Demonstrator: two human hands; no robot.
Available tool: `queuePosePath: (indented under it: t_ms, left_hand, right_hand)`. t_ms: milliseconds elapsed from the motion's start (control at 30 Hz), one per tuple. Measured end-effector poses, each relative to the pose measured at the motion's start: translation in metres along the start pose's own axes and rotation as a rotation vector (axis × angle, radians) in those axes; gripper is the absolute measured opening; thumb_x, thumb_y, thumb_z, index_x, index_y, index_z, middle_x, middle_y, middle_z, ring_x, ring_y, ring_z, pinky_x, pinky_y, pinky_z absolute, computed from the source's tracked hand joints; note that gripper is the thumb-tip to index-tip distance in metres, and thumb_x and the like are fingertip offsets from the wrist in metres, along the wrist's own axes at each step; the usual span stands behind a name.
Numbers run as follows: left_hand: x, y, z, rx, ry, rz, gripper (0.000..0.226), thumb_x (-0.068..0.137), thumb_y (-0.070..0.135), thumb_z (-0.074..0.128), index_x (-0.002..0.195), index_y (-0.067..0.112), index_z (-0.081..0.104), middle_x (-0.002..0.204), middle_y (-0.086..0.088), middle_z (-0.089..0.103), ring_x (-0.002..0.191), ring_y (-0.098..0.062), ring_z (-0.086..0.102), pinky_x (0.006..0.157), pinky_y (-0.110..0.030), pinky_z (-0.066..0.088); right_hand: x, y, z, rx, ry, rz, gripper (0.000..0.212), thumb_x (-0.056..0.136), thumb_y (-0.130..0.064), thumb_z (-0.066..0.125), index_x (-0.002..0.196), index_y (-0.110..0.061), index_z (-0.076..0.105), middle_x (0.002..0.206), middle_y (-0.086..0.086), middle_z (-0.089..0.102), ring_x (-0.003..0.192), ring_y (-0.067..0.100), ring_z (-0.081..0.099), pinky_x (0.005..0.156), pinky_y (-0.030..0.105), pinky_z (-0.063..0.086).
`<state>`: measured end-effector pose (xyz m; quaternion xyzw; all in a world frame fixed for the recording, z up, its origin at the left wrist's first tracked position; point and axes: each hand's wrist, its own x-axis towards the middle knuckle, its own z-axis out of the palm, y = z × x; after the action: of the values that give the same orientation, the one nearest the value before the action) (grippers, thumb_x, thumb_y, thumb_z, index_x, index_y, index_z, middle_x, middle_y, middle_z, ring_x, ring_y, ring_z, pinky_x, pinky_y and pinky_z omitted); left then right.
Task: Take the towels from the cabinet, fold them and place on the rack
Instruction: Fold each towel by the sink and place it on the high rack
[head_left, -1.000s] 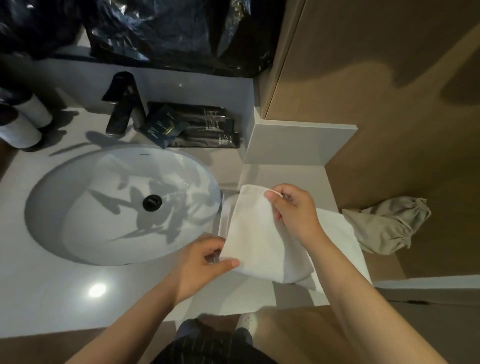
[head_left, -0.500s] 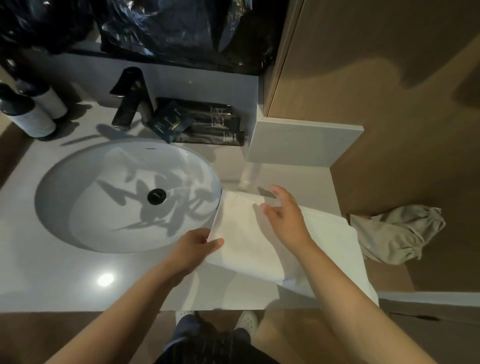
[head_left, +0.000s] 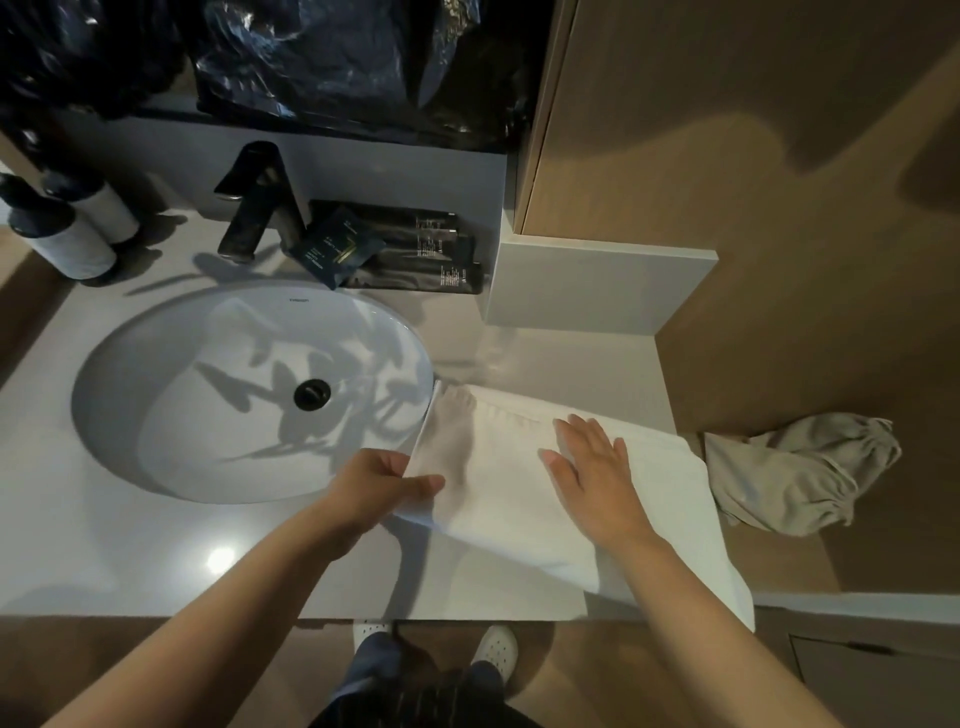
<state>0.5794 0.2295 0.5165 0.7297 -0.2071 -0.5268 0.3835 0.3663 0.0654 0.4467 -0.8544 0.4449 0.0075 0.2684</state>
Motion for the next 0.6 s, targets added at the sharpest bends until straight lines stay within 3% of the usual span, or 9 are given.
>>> queuePosePath:
  t_ms: [100,200,267,333,433,600]
  left_hand:
    - [-0.007,0.004,-0.003,0.087,0.152,0.178,0.018,0.074,0.029,0.082,0.069,0.013,0.076,0.067,-0.002,0.073,0.063,-0.017,0.069,0.058,-0.023,0.051]
    - [0.000,-0.009,0.001,0.387,0.358,0.220,0.039,0.073,0.036,0.081,0.060,0.006,0.060,0.052,-0.003,0.053,0.050,-0.016,0.048,0.049,-0.029,0.035]
    - [0.011,-0.019,0.006,0.544,0.386,0.128,0.032,0.078,0.028,0.077,0.067,0.011,0.052,0.064,-0.003,0.054,0.064,-0.023,0.054,0.055,-0.030,0.037]
    - [0.021,-0.025,0.009,0.620,0.361,0.030,0.019,0.083,0.025,0.069,0.090,0.017,0.054,0.086,-0.004,0.063,0.082,-0.028,0.061,0.067,-0.032,0.048]
    - [0.033,-0.025,0.007,0.554,0.317,-0.010,0.029,0.089,0.032,0.060,0.113,0.017,0.052,0.097,-0.004,0.067,0.085,-0.024,0.063,0.068,-0.033,0.050]
    - [0.052,-0.012,0.012,0.570,0.378,-0.011,0.038,0.095,0.040,0.054,0.111,0.007,0.064,0.107,-0.011,0.070,0.092,-0.026,0.061,0.072,-0.029,0.042]
  right_hand:
    - [0.001,0.008,0.004,0.067,0.034,0.011,0.053,0.105,-0.044,0.022,0.154,-0.027,0.026,0.162,-0.010,0.020,0.150,0.005,0.006,0.121,0.036,-0.012]
    - [0.003,0.012,0.011,-0.031,0.094,0.011,0.054,0.104,-0.044,0.020,0.155,-0.025,0.024,0.162,-0.010,0.019,0.149,0.004,0.006,0.121,0.035,-0.013]
    - [0.004,0.011,0.013,-0.091,0.122,0.010,0.056,0.104,-0.044,0.020,0.156,-0.023,0.022,0.162,-0.010,0.017,0.150,0.005,0.005,0.120,0.036,-0.013]
    - [0.005,0.010,0.014,-0.122,0.135,-0.002,0.057,0.104,-0.044,0.019,0.156,-0.022,0.021,0.163,-0.009,0.017,0.150,0.007,0.005,0.121,0.036,-0.013]
    - [0.007,0.010,0.012,-0.073,0.161,-0.023,0.053,0.105,-0.038,0.027,0.153,-0.017,0.030,0.160,-0.004,0.027,0.149,0.011,0.014,0.121,0.037,-0.009]
    - [0.009,0.012,0.001,-0.039,0.266,-0.021,0.033,0.100,-0.026,0.049,0.129,-0.012,0.060,0.138,0.003,0.054,0.133,0.021,0.042,0.119,0.038,0.020]
